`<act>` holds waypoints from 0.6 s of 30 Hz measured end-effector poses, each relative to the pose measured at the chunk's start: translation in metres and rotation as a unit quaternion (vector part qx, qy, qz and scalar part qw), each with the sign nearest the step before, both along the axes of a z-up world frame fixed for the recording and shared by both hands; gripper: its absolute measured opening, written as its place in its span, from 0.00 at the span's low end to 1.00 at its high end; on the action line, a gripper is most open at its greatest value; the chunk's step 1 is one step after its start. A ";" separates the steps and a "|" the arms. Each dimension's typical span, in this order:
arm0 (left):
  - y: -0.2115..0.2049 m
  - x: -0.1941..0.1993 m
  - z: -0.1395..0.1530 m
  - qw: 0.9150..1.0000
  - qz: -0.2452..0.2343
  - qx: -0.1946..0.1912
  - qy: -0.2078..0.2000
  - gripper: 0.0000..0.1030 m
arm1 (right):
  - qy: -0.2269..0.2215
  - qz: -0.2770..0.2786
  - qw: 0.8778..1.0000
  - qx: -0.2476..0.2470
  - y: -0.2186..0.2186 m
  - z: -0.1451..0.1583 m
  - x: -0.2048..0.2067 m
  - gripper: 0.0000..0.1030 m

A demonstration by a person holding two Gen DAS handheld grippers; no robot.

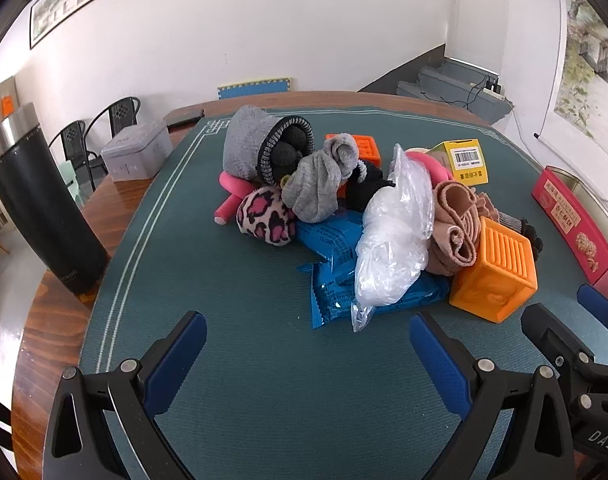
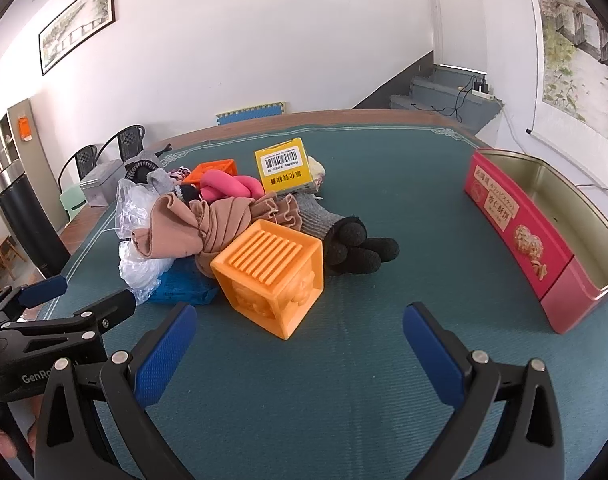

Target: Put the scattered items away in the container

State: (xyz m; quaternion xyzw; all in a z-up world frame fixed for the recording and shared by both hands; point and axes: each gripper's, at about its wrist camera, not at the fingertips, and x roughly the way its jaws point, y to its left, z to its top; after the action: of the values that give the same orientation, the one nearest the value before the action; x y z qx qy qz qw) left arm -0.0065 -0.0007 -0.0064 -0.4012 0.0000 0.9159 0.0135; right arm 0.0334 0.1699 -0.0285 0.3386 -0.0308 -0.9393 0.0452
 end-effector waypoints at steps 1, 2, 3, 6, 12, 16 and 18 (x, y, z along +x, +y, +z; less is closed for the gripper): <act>0.000 0.000 0.000 1.000 0.000 0.001 0.000 1.00 | -0.001 0.001 1.000 -0.004 0.001 0.000 0.000 1.00; 0.000 0.000 0.000 1.000 -0.002 0.004 0.001 1.00 | -0.002 0.002 1.000 -0.007 0.002 0.000 -0.001 1.00; 0.000 0.000 0.000 1.000 -0.004 0.007 0.002 1.00 | -0.004 0.002 1.000 -0.010 0.003 -0.001 -0.001 1.00; 0.001 0.000 0.000 1.000 -0.008 0.010 0.007 1.00 | -0.014 0.001 1.000 -0.020 0.006 -0.003 -0.004 1.00; 0.000 -0.003 -0.002 0.999 -0.014 0.017 0.024 1.00 | -0.024 -0.013 0.999 -0.033 0.014 -0.003 -0.007 1.00; -0.001 -0.010 -0.003 0.999 -0.024 0.032 0.016 1.00 | -0.026 -0.017 0.999 -0.033 0.016 -0.004 -0.009 1.00; 0.003 -0.011 0.001 0.999 -0.038 0.021 0.017 1.00 | -0.027 -0.018 0.999 -0.035 0.018 -0.005 -0.009 1.00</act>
State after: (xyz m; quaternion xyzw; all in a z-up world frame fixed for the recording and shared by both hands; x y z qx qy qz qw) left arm -0.0179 0.0025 -0.0059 -0.3850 -0.0043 0.9212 0.0565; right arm 0.0245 0.1878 -0.0335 0.3615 -0.0713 -0.9288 0.0394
